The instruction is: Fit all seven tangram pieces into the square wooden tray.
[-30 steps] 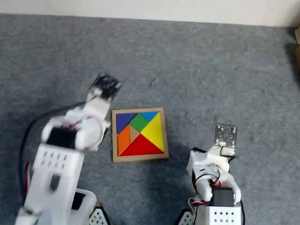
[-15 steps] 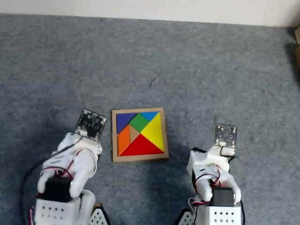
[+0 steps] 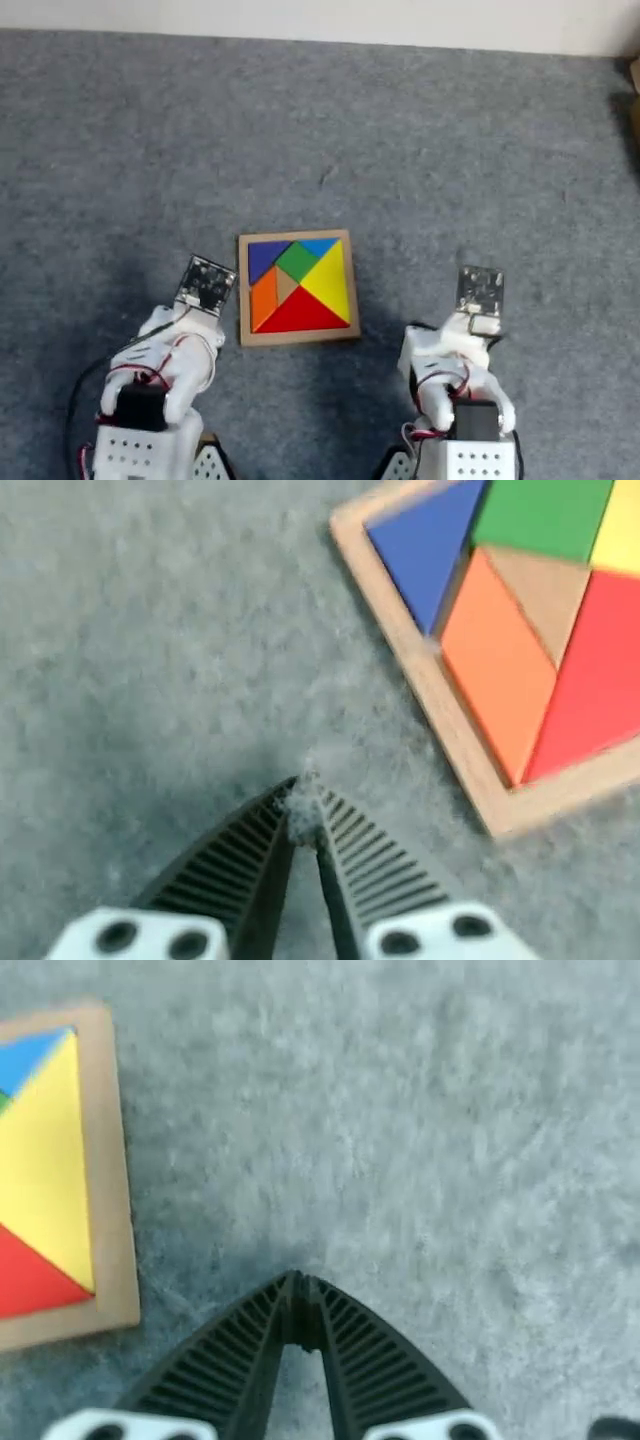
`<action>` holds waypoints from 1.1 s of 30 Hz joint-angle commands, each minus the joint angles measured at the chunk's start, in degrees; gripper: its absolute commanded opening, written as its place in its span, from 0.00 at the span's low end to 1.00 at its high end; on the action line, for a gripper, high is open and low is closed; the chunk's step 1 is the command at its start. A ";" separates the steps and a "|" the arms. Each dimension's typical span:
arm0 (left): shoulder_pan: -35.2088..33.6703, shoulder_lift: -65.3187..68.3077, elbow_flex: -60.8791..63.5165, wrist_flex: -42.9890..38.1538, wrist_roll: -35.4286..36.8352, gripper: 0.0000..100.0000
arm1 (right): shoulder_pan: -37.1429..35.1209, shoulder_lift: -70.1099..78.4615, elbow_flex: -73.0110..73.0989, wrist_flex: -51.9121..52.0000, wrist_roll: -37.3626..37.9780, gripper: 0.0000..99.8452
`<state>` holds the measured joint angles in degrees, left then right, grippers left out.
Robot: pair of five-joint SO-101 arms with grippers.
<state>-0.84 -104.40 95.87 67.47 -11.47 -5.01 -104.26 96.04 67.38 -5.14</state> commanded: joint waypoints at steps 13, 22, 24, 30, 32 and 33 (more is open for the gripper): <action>-7.69 0.04 1.27 8.97 0.35 0.00 | 0.48 -0.92 5.32 4.44 0.09 0.01; -8.22 0.04 1.27 8.97 0.26 0.00 | 0.48 -0.92 5.32 4.44 0.26 0.01; -8.22 0.04 1.27 8.97 0.26 0.00 | 0.48 -0.92 5.32 4.44 0.26 0.01; -8.13 0.04 1.27 8.97 0.26 0.00 | 0.48 -0.92 5.32 4.44 0.26 0.01; -8.13 0.04 1.27 8.97 0.26 0.00 | 0.48 -0.92 5.32 4.44 0.26 0.01; -8.13 0.04 1.27 8.97 0.26 0.00 | 0.48 -0.92 5.32 4.44 0.26 0.01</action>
<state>-8.48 -104.04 96.04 76.09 -11.47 -5.01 -104.26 96.04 71.52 -5.14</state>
